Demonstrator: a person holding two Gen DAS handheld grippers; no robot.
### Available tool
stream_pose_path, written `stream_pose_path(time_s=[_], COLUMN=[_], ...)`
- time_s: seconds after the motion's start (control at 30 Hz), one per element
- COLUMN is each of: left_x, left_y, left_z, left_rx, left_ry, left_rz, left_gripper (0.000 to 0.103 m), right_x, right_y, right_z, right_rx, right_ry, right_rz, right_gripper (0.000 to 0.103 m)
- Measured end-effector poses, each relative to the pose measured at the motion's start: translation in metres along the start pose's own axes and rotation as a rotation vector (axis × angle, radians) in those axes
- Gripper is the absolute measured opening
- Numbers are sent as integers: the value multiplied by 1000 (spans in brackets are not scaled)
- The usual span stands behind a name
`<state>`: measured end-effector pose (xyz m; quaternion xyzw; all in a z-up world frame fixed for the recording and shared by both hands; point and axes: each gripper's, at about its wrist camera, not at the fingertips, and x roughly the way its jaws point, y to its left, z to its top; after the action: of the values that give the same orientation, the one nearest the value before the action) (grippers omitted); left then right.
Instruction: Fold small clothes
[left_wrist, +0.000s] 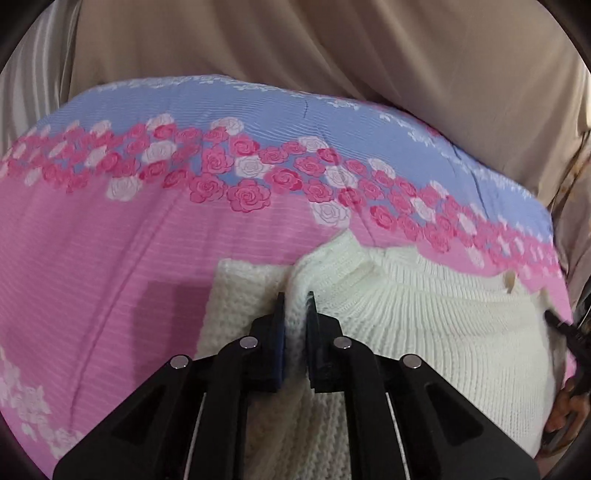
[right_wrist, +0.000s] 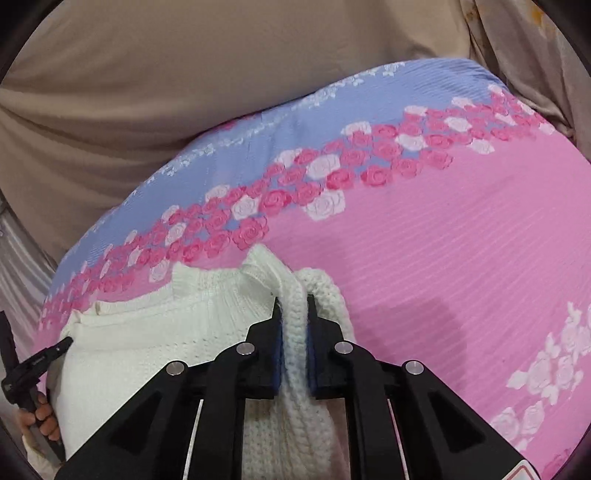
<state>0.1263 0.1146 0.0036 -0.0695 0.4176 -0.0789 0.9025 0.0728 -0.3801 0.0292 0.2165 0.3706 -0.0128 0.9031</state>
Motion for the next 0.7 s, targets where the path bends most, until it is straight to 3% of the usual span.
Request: stream_pose_path(time_s=[0.07, 0.2, 0.3, 0.37, 0.43, 0.5, 0.53, 0.57, 0.7], left_x=[-11, -66, -94, -95, -84, -70, -69, -73, -89], left_y=[-7, -25, -54, -76, -90, -91, -85, -79, -35], left_z=[1, -13, -36, -58, -81, -100, -108, -112, -117], left_rx=[25, 61, 114, 157, 195, 213, 209, 207, 155], left_ry=[-17, -107, -115, -57, 17, 79, 83, 71, 62], left_rz=[26, 1, -85, -145, -166, -138, -137, -142, -38], left_gripper=[12, 15, 15, 15, 17, 17, 17, 17, 17], right_x=[-26, -67, -70, -60, -53, -50, -51, -54, -77], right_y=[10, 63, 126, 158, 173, 170, 160, 147, 57], right_z=[-1, -27, -78, -114, -142, -158, -160, -159, -152], right_rx=[4, -115, -283, -350, -401, -413, -399, -377, -222], right_ry=[-70, -91, 9, 101, 149, 174, 181, 183, 132], right_rz=[-24, 162, 298, 374, 378, 354, 345, 326, 139], right_gripper=[23, 23, 23, 23, 23, 21, 11, 9, 5])
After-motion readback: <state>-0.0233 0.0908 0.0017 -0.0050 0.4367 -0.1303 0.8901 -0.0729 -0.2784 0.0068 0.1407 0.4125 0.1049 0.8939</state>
